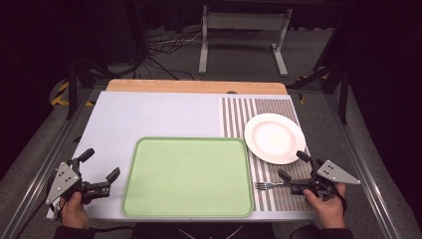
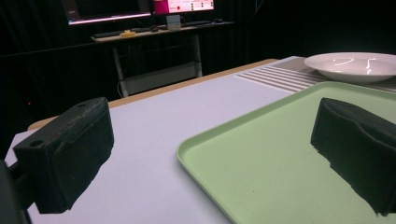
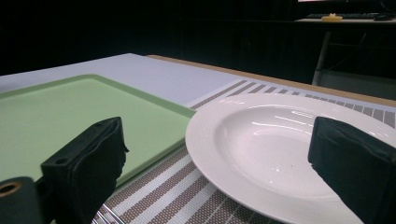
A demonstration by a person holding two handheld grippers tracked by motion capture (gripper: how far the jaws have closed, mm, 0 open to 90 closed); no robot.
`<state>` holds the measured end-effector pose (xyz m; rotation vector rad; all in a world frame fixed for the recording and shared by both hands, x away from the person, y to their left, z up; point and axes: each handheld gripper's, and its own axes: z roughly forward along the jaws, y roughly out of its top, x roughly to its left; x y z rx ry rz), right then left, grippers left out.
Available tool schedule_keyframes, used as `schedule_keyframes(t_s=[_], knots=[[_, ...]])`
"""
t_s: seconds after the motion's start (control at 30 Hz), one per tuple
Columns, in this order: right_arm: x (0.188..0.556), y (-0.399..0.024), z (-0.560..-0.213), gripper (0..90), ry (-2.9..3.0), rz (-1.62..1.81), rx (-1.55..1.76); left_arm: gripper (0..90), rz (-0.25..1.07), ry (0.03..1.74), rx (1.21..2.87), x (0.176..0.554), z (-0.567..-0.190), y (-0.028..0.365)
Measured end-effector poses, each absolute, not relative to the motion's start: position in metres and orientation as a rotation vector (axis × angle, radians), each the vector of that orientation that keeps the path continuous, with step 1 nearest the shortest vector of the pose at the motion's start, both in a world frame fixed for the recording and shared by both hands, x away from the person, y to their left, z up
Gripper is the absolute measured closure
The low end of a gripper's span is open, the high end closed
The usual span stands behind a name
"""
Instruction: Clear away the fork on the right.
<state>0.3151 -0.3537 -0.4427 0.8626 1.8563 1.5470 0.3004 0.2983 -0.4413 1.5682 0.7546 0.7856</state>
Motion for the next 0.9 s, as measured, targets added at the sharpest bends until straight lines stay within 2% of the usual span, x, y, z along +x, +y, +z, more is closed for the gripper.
schedule_keyframes(t_s=[0.9], knots=[[0.3183, -0.3552, -0.4356, 4.6, 1.850, 1.607, 0.878, 0.1, 0.777, 0.756, 1.569, 0.3011, -0.4416, 0.2974]])
